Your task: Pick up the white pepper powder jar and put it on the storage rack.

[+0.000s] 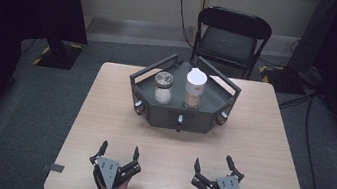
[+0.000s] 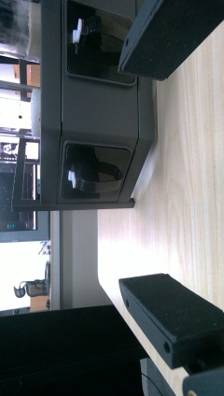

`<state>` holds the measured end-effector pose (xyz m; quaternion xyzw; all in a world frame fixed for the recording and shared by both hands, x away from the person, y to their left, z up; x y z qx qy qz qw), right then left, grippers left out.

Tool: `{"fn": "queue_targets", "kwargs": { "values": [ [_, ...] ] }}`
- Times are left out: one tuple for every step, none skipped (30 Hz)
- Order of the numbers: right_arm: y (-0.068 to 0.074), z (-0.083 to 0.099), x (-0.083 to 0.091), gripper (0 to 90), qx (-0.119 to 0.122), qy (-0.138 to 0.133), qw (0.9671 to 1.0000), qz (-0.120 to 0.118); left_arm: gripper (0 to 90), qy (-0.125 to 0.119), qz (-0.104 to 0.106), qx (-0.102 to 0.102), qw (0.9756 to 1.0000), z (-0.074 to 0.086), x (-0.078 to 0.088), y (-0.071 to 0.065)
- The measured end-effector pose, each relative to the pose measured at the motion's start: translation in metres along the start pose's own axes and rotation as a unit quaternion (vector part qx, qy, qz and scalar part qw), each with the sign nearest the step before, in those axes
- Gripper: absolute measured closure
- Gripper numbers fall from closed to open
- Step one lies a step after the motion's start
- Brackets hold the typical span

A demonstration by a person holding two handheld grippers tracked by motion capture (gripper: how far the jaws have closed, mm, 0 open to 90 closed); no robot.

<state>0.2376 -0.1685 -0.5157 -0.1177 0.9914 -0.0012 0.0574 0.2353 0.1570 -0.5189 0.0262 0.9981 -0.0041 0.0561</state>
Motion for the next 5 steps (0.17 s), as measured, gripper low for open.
{"fn": "queue_targets", "kwargs": {
  "values": [
    [-0.0001, -0.0001, -0.0002, 0.0, 0.000, 0.001, 1.0000, 0.000, 0.0, 0.000, 0.000, 0.000, 1.0000, 0.0001, 0.0000, -0.0001],
    [-0.0001, -0.0001, -0.0001, 0.0, 0.000, 0.001, 1.0000, 0.000, 0.0, 0.000, -0.001, 0.000, 1.0000, 0.0001, 0.0000, -0.0003],
    [-0.0001, 0.0000, 0.0000, 0.0, 0.000, 0.000, 1.0000, 0.000, 0.0, 0.000, -0.001, 0.000, 1.0000, 0.0000, -0.0001, -0.0003],
    [-0.0001, 0.0000, 0.0000, 0.0, 0.000, 0.000, 1.0000, 0.000, 0.0, 0.000, -0.002, 0.001, 1.0000, 0.0001, 0.0000, -0.0004],
    [-0.0001, 0.0000, 0.0000, 0.0, 0.000, 0.000, 1.0000, 0.000, 0.0, 0.000, -0.002, 0.001, 1.0000, 0.0001, 0.0000, -0.0004]
  ]
}}
Point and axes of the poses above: each handheld gripper's, and its own axes: x roughly backward along the jaws, z roughly out of its underside, y roughly to its left, the point moved 9 cm from there along -x, roughly forward along the jaws, and after that the axes turned 5 degrees about -y, right-handed, at the moved point
